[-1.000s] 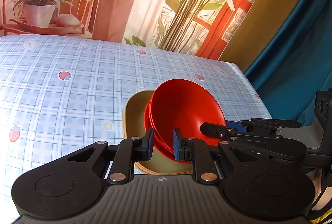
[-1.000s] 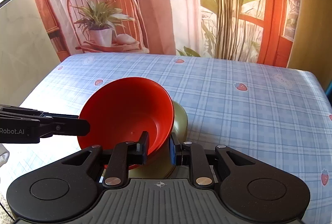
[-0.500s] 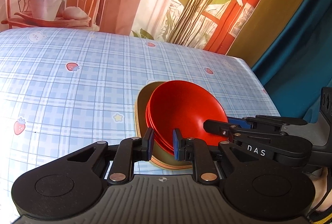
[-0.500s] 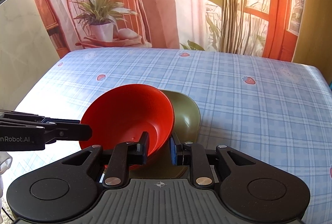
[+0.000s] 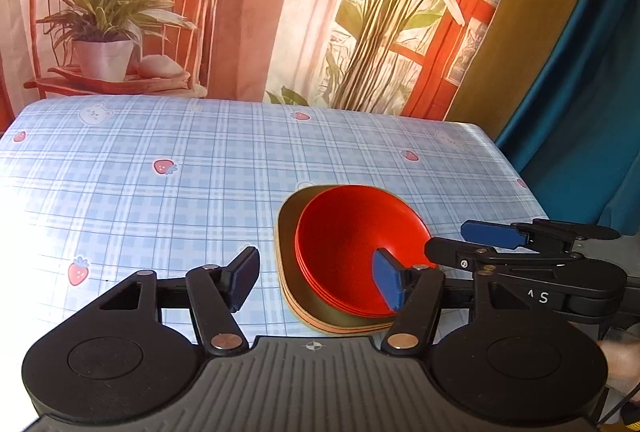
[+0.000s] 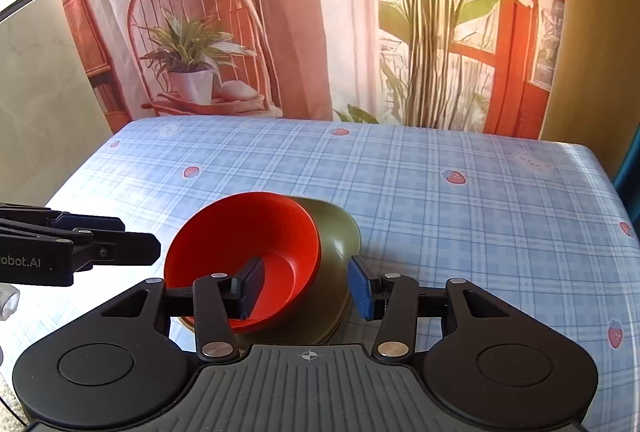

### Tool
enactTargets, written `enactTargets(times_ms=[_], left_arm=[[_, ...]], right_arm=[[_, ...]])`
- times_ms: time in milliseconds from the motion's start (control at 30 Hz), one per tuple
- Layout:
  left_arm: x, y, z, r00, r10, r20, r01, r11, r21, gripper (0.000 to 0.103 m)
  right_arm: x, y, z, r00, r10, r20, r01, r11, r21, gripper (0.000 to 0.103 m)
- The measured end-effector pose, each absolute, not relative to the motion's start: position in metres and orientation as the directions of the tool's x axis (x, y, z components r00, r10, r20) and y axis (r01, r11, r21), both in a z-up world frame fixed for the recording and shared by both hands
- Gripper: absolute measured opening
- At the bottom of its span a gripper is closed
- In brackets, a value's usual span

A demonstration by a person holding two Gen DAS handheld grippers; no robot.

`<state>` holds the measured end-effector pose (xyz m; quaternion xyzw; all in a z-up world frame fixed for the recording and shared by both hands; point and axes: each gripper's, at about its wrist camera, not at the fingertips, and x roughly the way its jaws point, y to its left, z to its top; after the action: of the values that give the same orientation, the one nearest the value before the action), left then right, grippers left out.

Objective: Organize plates and bowls
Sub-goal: 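Open the left gripper and pull it back from the bowls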

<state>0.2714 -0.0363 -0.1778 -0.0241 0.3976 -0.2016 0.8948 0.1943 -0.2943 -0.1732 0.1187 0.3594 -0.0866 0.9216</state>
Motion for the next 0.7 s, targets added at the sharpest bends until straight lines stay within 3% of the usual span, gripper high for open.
enactTargets(times_ms=[267,467,700], left_arm=[[0.243,-0.027,-0.154,0.686,-0.312,-0.658,0.323,0.940,-0.109,0.099],[0.219,-0.017,-0.133,0.737,-0.261,-0.624,0.285,0.956,-0.064,0.103],[0.184,-0.012,-0.108,0.790,-0.206,-0.578,0.251,0.968,-0.003,0.103]], right_arm=[[0.170,-0.286,-0.151,0.758,-0.106,-0.644,0.263,0.953,0.152,0.074],[0.145,-0.274,-0.127,0.803,-0.119,-0.584,0.254,0.955,0.155,0.102],[0.121,-0.258,-0.105,0.823,-0.162,-0.545,0.266,0.957,0.118,0.103]])
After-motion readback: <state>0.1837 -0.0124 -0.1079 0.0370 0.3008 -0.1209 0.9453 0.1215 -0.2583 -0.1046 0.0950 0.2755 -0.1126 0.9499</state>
